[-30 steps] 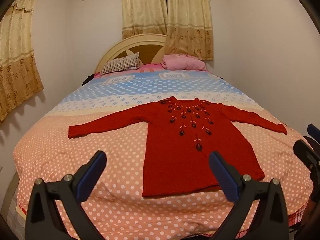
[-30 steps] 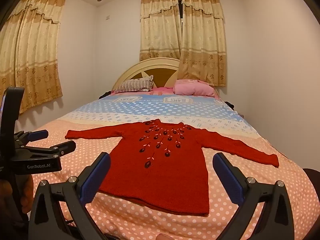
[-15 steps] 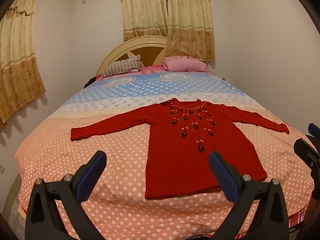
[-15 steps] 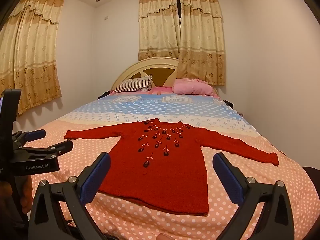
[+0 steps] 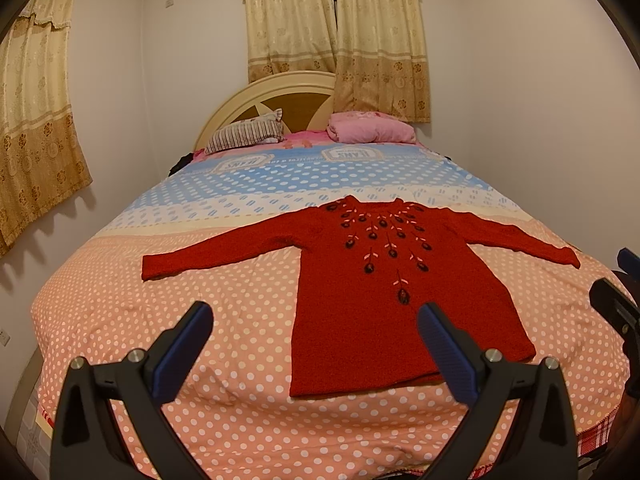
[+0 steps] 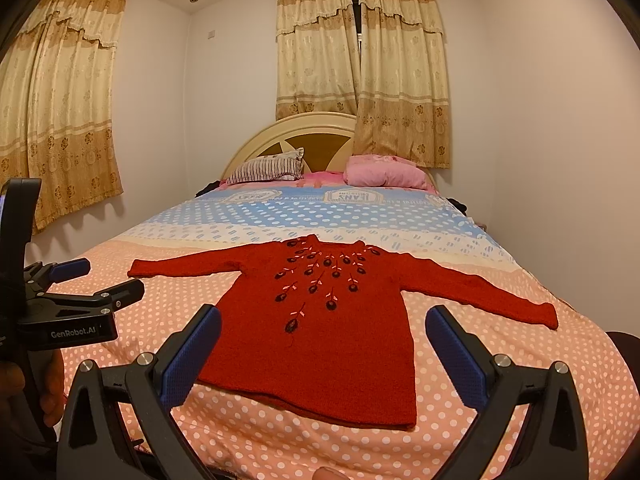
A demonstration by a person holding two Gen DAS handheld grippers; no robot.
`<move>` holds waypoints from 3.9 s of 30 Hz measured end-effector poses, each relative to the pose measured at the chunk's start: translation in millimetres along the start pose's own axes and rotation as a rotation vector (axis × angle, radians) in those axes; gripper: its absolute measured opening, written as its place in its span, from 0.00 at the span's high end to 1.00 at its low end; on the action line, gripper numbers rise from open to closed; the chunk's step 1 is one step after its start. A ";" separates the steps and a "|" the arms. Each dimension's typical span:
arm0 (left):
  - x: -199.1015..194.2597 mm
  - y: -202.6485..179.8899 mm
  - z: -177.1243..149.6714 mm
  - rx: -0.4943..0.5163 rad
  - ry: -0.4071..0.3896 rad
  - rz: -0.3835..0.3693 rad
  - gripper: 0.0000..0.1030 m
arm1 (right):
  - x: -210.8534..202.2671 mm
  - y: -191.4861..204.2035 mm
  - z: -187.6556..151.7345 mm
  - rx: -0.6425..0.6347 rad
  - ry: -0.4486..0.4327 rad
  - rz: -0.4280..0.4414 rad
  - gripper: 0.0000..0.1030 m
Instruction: Fold small clothes
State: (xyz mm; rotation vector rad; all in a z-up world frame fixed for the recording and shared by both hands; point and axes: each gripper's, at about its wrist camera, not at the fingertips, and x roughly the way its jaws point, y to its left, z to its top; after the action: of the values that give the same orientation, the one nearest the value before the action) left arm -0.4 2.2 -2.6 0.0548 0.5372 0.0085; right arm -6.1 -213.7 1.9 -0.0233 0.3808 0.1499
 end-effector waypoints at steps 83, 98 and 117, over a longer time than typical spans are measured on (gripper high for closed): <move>129.9 -21.3 14.2 0.083 0.134 0.051 0.00 | 136.5 -135.8 -21.7 0.187 0.272 -0.089 0.01; 235.5 -53.3 28.0 0.165 0.196 0.078 0.00 | 205.1 -304.4 -46.0 0.413 0.418 -0.292 0.01; 301.0 -43.3 30.4 0.142 0.265 0.136 0.00 | 228.3 -478.8 -84.9 0.672 0.505 -0.480 0.40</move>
State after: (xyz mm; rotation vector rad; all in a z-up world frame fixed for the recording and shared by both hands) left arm 273.5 -35.8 -132.8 0.2311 0.7980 0.1112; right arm 243.9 -659.1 -164.4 0.5162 0.9007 -0.4734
